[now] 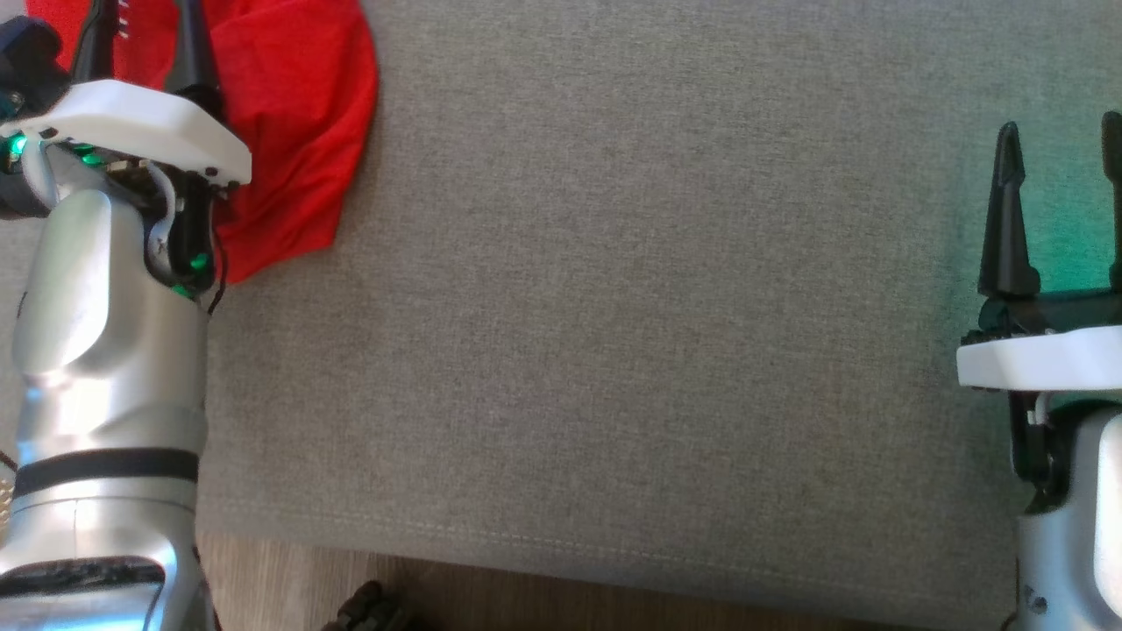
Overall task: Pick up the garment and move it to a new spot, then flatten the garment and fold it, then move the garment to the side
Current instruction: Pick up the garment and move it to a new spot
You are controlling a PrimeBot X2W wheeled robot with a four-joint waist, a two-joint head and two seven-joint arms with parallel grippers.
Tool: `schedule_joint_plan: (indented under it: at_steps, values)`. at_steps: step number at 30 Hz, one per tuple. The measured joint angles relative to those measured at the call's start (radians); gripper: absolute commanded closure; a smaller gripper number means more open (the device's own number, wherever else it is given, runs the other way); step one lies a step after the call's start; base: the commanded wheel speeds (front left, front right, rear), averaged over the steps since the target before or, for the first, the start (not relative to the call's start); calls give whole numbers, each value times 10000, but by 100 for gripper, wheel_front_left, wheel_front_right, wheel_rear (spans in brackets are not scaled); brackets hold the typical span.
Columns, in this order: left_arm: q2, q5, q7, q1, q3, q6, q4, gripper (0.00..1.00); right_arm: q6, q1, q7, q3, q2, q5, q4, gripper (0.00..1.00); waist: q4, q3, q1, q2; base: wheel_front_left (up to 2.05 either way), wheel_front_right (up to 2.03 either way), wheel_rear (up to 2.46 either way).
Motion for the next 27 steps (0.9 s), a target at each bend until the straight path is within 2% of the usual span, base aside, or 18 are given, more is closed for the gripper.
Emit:
schedule_joint_plan:
  at_steps: [3, 5, 6, 16, 23, 27]
  values:
    - [56, 2, -21, -128, -29, -59, 387, 0, 0, -68, -23, -4, 12, 0, 4, 0, -77, 58, 0, 0, 0, 0, 0]
    - [92, 2, -25, -206, -48, -136, 662, 71, 0, -68, -40, -10, 25, 0, 10, 0, -91, 79, 0, 0, 0, 0, 0]
    - [92, 2, -27, -252, -56, -142, 765, 100, 0, -69, -40, -19, 27, 0, 13, 0, -86, 85, 0, 0, 0, 0, 0]
    - [128, -2, -454, -346, -21, -232, 640, 100, 0, -102, -159, 115, 35, 105, 445, 0, -37, -216, -1, 0, 0, 0, 0]
    - [307, 69, -508, -254, 619, -230, -1868, 100, 0, -118, -573, 245, 48, 562, 1127, 0, -184, -1017, -2, 0, 0, 0, 0]
    - [301, 176, -537, 32, 663, -263, -3177, 100, 0, -137, -848, 316, 71, 878, 1563, 0, -384, -1558, -2, 0, 0, 0, 0]
